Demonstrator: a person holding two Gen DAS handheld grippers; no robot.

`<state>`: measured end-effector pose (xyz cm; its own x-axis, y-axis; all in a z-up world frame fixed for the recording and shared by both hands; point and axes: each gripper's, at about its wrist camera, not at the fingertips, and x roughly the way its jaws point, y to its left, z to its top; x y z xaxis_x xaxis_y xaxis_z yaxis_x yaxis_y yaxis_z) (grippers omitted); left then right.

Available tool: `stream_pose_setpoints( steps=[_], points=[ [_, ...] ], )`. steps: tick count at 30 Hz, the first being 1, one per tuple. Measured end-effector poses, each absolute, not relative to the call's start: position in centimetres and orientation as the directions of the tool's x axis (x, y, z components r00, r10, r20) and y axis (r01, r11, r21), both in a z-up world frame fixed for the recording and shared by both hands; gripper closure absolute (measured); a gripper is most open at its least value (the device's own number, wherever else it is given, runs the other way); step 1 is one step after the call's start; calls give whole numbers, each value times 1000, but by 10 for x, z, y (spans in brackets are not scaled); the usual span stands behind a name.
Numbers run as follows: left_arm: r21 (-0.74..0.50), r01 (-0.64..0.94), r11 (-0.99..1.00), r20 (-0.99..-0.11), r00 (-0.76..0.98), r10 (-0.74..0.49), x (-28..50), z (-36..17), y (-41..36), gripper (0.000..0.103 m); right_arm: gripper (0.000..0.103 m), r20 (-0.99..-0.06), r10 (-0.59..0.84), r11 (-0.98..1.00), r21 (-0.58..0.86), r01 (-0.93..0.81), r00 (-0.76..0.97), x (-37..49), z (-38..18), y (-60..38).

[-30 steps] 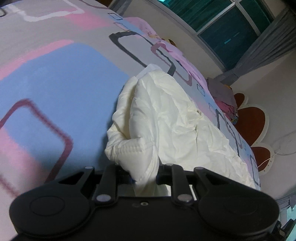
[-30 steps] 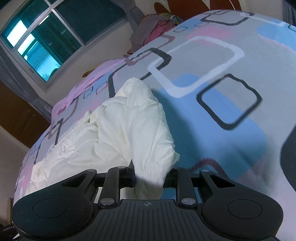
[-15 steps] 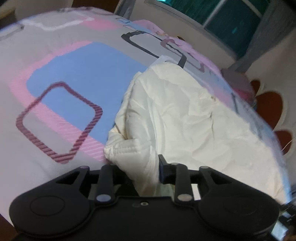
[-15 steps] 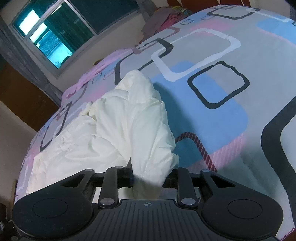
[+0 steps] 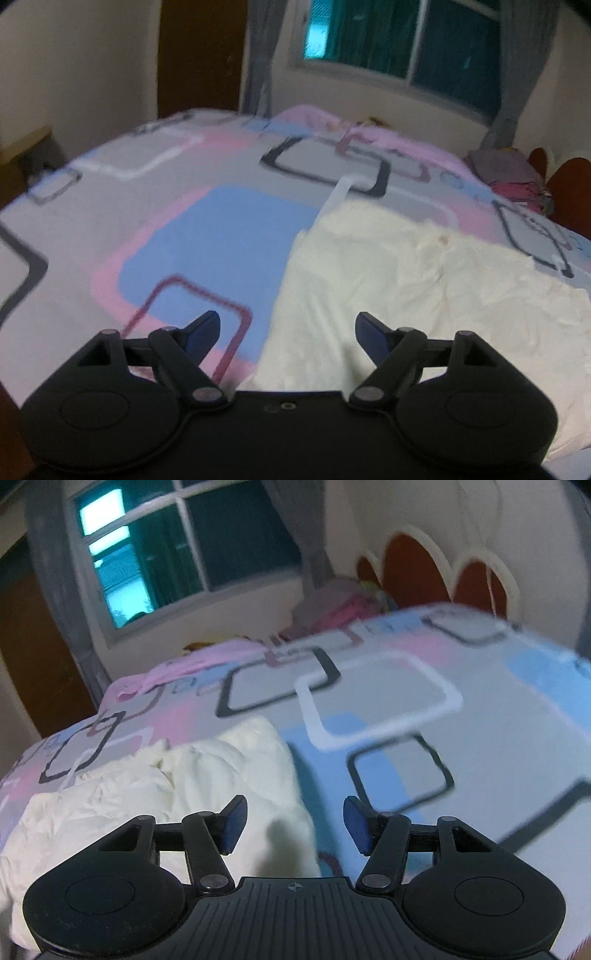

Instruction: Fold large clothes

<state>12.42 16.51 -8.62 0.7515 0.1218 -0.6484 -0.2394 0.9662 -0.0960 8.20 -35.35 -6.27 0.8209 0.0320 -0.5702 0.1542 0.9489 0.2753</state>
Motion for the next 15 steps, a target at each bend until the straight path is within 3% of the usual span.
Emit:
stream_pose_setpoints(
  steps=[10,15],
  points=[
    [-42,-30,999,-594,805,-1,184,-88,96,24,45,-547,116,977,212,3,829,140,-67,-266],
    [-12,-42,999,-603,797,27,218,-112,94,24,45,-548,150,981,188,-53,823,173,-75,-223]
  ],
)
